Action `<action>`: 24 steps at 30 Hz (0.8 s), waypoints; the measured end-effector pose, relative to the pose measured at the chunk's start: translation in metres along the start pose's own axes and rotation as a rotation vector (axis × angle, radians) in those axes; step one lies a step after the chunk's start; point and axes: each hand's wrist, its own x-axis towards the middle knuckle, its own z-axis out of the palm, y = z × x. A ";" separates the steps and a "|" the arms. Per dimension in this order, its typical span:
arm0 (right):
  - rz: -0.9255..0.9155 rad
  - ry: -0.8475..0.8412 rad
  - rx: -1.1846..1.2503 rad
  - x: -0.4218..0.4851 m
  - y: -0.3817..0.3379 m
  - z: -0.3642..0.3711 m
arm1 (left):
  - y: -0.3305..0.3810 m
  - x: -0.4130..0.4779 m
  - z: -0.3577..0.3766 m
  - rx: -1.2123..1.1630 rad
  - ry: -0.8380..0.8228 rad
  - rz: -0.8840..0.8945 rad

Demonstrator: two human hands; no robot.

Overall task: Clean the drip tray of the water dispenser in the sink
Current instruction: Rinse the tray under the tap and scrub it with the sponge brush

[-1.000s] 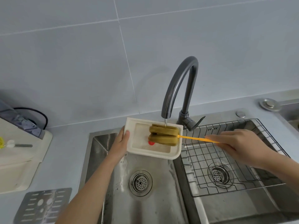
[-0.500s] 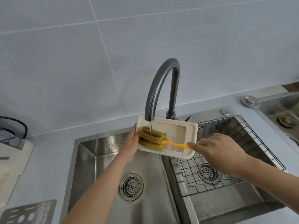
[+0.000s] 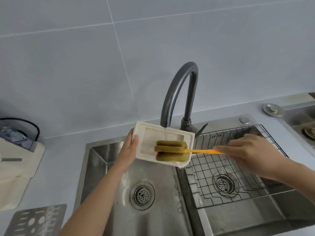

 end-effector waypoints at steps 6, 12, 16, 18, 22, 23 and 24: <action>0.054 0.065 0.028 0.009 -0.014 0.024 | -0.010 -0.002 -0.023 -0.042 0.155 -0.056; 0.010 -0.003 -0.006 0.022 -0.038 0.054 | -0.017 -0.006 -0.027 -0.047 0.201 -0.069; -0.049 0.023 -0.064 0.013 -0.031 0.054 | -0.023 -0.010 -0.027 -0.125 0.258 -0.090; -0.062 0.040 -0.095 0.007 -0.023 0.050 | -0.026 -0.010 -0.027 -0.149 0.276 -0.077; 0.002 -0.066 -0.137 -0.001 -0.007 0.035 | -0.028 -0.008 -0.025 -0.159 0.311 -0.075; 0.035 -0.093 -0.141 -0.002 -0.004 0.033 | -0.028 -0.008 -0.025 -0.150 0.313 -0.084; 0.069 -0.099 -0.135 -0.003 -0.001 0.031 | -0.027 -0.008 -0.025 -0.134 0.312 -0.088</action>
